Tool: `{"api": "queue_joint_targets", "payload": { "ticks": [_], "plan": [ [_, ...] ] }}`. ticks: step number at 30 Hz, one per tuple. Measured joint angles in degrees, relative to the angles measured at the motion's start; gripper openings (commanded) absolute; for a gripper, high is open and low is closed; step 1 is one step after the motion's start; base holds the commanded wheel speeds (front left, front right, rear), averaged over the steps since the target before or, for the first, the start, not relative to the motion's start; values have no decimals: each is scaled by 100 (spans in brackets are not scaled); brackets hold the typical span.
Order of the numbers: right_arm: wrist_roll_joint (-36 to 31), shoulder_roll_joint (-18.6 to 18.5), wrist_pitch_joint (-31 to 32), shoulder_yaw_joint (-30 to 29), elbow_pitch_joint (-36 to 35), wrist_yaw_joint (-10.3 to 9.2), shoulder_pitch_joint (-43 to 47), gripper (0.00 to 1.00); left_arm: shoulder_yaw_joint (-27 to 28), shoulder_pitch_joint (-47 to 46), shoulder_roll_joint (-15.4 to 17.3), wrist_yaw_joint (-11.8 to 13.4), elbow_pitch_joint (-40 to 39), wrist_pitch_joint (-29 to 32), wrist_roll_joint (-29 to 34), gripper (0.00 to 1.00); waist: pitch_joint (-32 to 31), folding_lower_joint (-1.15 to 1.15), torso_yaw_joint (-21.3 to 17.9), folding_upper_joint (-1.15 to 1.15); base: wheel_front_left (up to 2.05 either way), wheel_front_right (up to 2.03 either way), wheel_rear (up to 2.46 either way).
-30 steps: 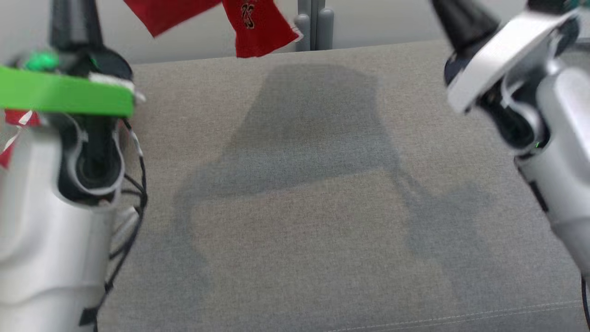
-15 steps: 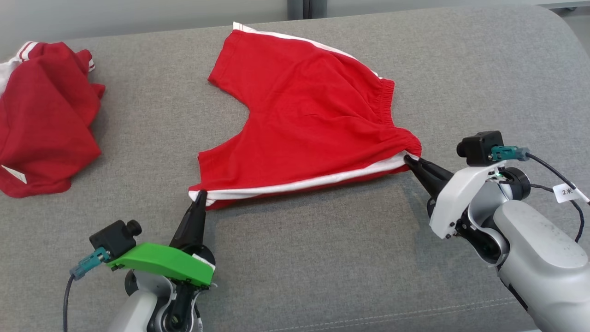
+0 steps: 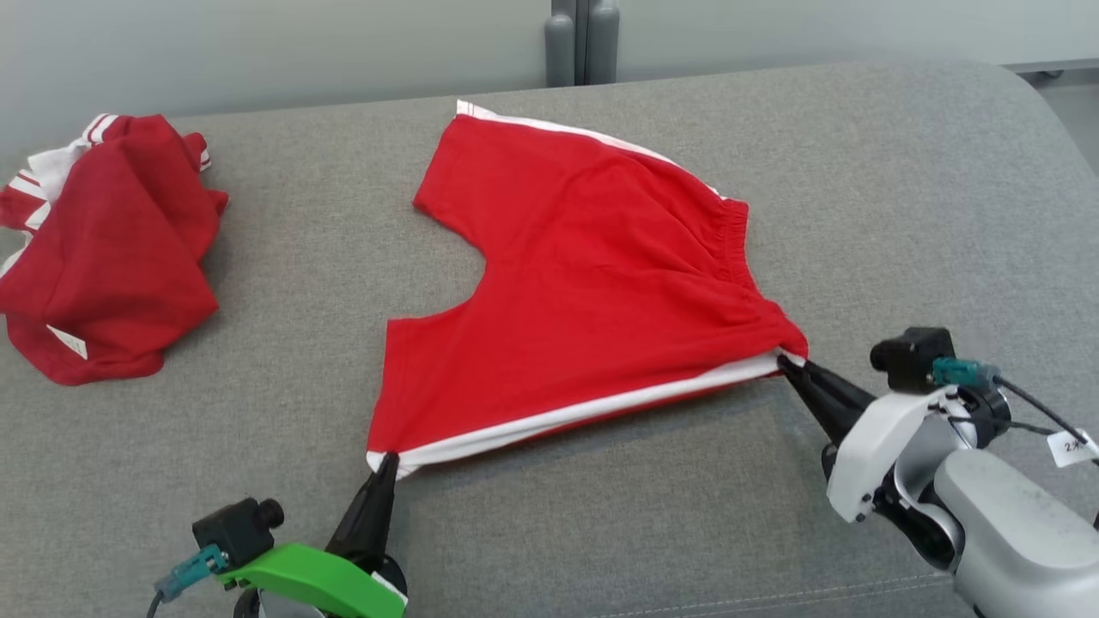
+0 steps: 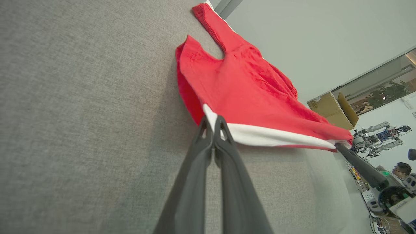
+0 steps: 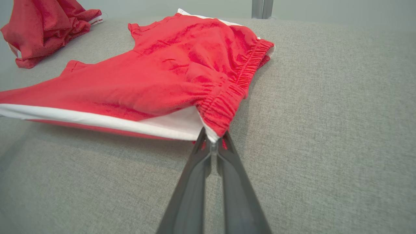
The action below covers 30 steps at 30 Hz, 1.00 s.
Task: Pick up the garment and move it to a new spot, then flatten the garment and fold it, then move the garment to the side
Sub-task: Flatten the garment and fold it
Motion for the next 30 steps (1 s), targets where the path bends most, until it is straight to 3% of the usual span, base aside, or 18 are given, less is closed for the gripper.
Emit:
{"api": "queue_joint_targets", "payload": {
  "ticks": [10,23,24,27,28,29,30],
  "plan": [
    [-79,11,-250,155,304,-3,673,0,-349,408,-7,-70,188,-1,51,0,-409,0,28,0,0,0,0],
    [-76,156,-402,148,560,-103,788,0,-534,497,49,-78,360,7,327,0,-511,0,-19,0,0,0,0],
    [-76,169,-413,143,582,-120,792,7,-548,496,62,-79,369,5,374,0,-517,0,-17,0,0,0,0],
    [-76,246,-460,120,631,-172,810,44,-601,486,125,-76,409,4,632,0,-538,0,-9,0,0,0,0],
    [-76,279,-483,118,645,-186,822,59,-610,483,149,-68,434,4,671,0,-545,0,-6,0,0,0,0],
    [-76,302,-505,118,661,-216,844,86,-614,480,174,-53,472,3,698,0,-554,0,-3,0,0,0,0],
    [-76,311,-509,118,683,-216,876,100,-625,477,199,-21,515,1,733,17,-562,0,0,0,0,0,0]
  ]
}}
